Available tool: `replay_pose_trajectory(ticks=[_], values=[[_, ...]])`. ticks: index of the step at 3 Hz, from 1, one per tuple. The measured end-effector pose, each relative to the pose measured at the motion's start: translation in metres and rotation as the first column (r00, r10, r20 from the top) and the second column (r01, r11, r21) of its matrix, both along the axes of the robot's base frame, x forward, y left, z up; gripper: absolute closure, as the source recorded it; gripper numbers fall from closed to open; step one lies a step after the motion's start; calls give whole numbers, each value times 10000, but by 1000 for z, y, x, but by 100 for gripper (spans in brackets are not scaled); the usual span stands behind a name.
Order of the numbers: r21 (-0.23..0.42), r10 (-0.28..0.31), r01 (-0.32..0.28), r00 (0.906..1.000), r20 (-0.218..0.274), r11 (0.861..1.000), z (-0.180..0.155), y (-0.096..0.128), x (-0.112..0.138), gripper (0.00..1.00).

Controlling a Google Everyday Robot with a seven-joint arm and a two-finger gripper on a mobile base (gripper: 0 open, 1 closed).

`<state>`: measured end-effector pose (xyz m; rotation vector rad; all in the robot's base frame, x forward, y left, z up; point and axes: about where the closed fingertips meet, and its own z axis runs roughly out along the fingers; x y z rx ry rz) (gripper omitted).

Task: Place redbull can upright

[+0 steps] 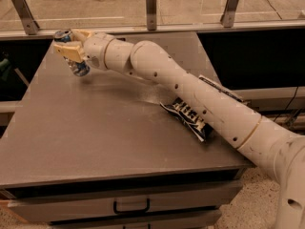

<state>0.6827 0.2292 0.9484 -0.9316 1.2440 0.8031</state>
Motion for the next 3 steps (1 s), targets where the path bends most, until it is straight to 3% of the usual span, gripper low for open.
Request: replay_pose_trajectory(ticks=[2,3], values=[[-610,364,-375,9992,-184,9974,-3,9,-5,100],[-430,359,-365,9992,-161,9984,-9,8,-9,81]])
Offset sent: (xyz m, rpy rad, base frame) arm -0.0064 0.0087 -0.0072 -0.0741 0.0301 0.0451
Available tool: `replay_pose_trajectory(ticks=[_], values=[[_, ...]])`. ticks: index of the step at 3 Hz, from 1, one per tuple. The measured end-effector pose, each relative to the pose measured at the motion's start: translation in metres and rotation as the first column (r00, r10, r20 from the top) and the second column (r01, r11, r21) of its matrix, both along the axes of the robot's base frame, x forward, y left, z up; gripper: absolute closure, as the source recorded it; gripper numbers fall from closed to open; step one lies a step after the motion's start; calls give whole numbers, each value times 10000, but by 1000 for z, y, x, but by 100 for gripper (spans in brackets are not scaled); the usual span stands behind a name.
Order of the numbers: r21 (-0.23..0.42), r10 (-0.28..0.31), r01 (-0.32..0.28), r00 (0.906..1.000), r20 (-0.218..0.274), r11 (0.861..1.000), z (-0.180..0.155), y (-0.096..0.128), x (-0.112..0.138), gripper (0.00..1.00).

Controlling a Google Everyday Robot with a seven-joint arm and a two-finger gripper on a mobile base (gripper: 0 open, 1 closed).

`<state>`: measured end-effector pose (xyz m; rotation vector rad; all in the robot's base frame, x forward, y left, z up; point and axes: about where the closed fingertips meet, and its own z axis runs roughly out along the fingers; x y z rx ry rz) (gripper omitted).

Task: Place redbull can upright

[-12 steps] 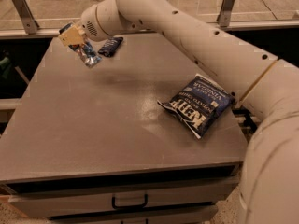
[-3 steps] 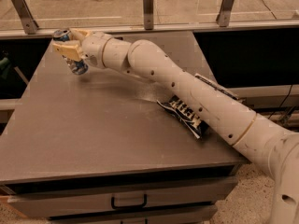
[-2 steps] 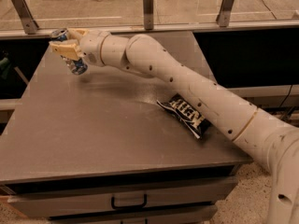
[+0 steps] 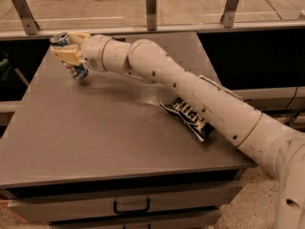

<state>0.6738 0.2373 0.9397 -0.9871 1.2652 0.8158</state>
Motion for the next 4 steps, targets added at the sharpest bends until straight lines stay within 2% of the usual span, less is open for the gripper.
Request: replay_pose_trajectory(ticks=[3,4], values=[[10,-238,239,9996,-155,9997,-18,-15,-14,12],[-20,-356,356,9991,-230,9994,-22,-20,-17,0]])
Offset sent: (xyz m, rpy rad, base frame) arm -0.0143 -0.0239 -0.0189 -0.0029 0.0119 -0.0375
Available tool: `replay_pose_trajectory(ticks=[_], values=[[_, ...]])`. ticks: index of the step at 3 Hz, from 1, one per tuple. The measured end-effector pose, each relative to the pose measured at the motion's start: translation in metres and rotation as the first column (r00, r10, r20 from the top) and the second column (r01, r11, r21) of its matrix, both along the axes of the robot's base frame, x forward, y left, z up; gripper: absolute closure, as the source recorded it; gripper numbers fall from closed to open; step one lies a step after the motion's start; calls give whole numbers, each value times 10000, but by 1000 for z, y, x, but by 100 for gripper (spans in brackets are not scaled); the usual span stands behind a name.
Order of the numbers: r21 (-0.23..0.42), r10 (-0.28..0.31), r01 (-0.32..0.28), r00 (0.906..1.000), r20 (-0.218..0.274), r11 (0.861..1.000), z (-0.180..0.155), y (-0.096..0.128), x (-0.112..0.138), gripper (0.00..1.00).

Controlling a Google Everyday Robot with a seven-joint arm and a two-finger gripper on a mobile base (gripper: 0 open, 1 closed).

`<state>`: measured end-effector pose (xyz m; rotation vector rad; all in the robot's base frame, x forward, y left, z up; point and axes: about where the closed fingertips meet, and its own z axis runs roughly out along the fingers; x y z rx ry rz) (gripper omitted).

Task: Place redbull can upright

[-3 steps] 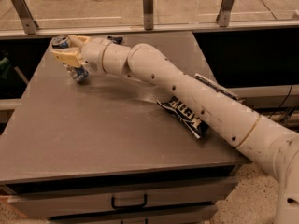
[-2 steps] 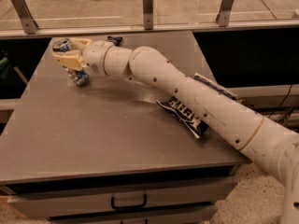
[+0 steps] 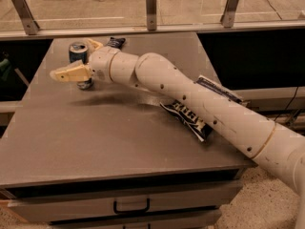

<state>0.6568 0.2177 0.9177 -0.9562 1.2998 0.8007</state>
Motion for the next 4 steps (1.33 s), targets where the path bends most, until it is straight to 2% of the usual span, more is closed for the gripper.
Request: replay_pose_trajectory(ticks=[2,3,4], values=[[-257,-263,260,9996,-83,9993,0,-13,-4,0],[-981,-781,769,9969,-87,9922,16,-49,-4,0],[-2077,-2094,2124,9771,370,9549,57,-132,-6,0]])
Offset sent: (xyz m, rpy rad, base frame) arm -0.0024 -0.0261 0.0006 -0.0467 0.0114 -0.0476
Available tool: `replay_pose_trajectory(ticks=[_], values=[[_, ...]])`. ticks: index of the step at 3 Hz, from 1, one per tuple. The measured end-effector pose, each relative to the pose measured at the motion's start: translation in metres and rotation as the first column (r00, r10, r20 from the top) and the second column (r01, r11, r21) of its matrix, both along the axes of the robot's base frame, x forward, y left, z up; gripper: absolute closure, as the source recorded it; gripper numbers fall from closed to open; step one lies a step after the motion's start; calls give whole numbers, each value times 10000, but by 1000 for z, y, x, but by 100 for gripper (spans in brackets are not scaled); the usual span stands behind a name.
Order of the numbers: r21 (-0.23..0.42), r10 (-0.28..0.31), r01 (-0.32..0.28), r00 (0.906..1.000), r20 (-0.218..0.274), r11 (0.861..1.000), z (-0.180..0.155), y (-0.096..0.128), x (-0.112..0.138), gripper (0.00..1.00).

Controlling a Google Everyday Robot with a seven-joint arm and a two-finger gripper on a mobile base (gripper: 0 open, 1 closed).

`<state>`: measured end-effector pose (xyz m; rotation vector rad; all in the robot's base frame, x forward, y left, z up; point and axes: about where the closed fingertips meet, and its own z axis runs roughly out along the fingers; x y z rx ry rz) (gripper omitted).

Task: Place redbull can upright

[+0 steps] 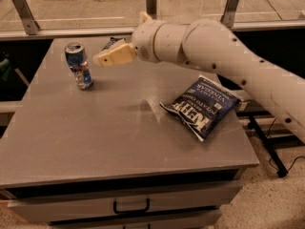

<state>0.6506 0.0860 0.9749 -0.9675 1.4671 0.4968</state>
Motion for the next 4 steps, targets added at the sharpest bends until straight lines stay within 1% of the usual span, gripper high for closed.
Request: replay_pose_trajectory(ticks=[1,2,3,4], values=[[-1031,-1771,1841,9814,740,9775,53,-89,-10,0],[-1152,-1879,1984,9775,953,9733,64,-92,-15,0],[-1090,-1754,1885,9772,1197,9760,66,-89,-13,0],[-2017,-1487,1995,9590,2415,9589,81,-106,15,0]])
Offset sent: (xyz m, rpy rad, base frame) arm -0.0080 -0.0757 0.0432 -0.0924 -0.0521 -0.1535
